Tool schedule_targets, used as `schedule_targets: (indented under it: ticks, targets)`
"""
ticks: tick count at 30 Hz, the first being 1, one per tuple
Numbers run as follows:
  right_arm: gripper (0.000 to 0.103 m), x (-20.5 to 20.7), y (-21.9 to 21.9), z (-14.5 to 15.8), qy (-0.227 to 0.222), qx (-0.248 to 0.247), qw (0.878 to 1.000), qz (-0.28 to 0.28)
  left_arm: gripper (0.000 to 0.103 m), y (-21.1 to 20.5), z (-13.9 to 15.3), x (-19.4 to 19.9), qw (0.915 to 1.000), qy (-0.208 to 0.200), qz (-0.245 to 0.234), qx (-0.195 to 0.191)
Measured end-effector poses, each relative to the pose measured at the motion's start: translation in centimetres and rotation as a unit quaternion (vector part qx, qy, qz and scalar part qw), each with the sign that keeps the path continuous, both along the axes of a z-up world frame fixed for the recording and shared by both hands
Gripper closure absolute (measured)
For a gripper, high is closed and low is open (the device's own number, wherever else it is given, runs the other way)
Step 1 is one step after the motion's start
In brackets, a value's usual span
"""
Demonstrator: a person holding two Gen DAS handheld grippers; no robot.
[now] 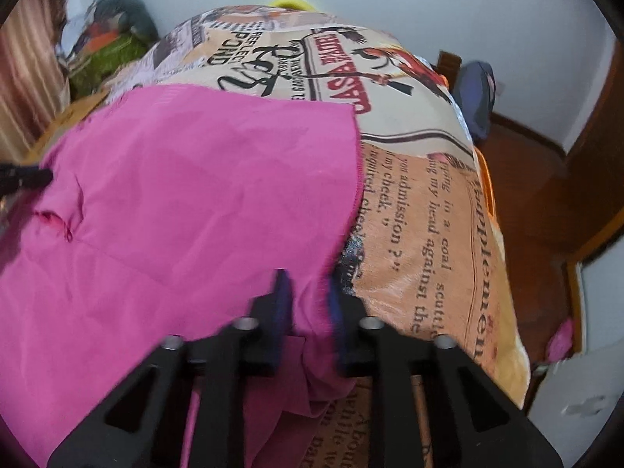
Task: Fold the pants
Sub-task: 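Lift the pink trousers off the bed with both grippers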
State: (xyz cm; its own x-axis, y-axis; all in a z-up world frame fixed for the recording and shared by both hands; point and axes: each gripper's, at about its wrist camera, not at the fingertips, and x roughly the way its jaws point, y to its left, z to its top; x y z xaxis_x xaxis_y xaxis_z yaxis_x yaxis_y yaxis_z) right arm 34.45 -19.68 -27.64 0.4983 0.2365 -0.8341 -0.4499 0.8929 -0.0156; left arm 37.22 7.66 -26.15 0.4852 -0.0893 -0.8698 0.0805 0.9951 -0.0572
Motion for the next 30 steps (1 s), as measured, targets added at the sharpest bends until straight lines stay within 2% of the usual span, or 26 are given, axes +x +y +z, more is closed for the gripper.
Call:
schedule_targets:
  ticks: [6, 9, 14, 18, 21, 23, 25, 27, 28, 30]
  targets:
    - [0.095, 0.3, 0.3, -0.3, -0.001, -0.022, 1.0, 0.016, 0.097, -0.3, 1.1, -0.8, 0.9984, -0.033, 0.002, 0.046]
    - [0.095, 0.3, 0.4, -0.3, 0.001, -0.025, 1.0, 0.019, 0.097, 0.4, 1.1, -1.1, 0.9988, -0.03, 0.011, 0.037]
    - [0.095, 0.6, 0.0, -0.4, 0.017, -0.007, 1.0, 0.006, 0.096, 1.3, -0.8, -1.1, 0.9988, -0.013, 0.036, 0.031]
    - [0.093, 0.9, -0.1, 0.2, 0.041, 0.001, 0.999, 0.0, 0.095, 1.4, 0.0, -1.4, 0.9991, -0.01, 0.032, 0.027]
    - [0.079, 0.8, -0.3, 1.3, 0.043, 0.0, 0.999, -0.003, 0.093, 1.9, 1.7, -1.8, 0.9993, -0.022, 0.025, 0.017]
    - [0.066, 0.4, -0.9, 2.7, 0.028, 0.022, 0.999, -0.007, 0.093, 2.2, 2.8, -2.0, 0.9989, -0.034, 0.026, 0.019]
    - [0.062, 0.2, -1.1, 4.0, 0.016, 0.043, 0.999, -0.009, 0.088, 2.6, 4.0, -1.9, 0.9984, -0.046, 0.025, 0.022]
    - [0.062, 0.3, -1.3, 5.5, 0.001, 0.059, 0.998, -0.011, 0.076, 3.1, 4.8, -1.4, 0.9979, -0.053, 0.028, 0.027]
    - [0.062, 0.5, -1.2, 6.0, -0.005, 0.064, 0.998, -0.011, 0.073, 3.4, 5.2, -1.1, 0.9973, -0.058, 0.031, 0.031]
    - [0.055, 0.9, -1.1, 7.3, -0.025, 0.07, 0.997, -0.011, 0.063, 4.0, 5.8, -0.4, 0.9965, -0.068, 0.033, 0.035]
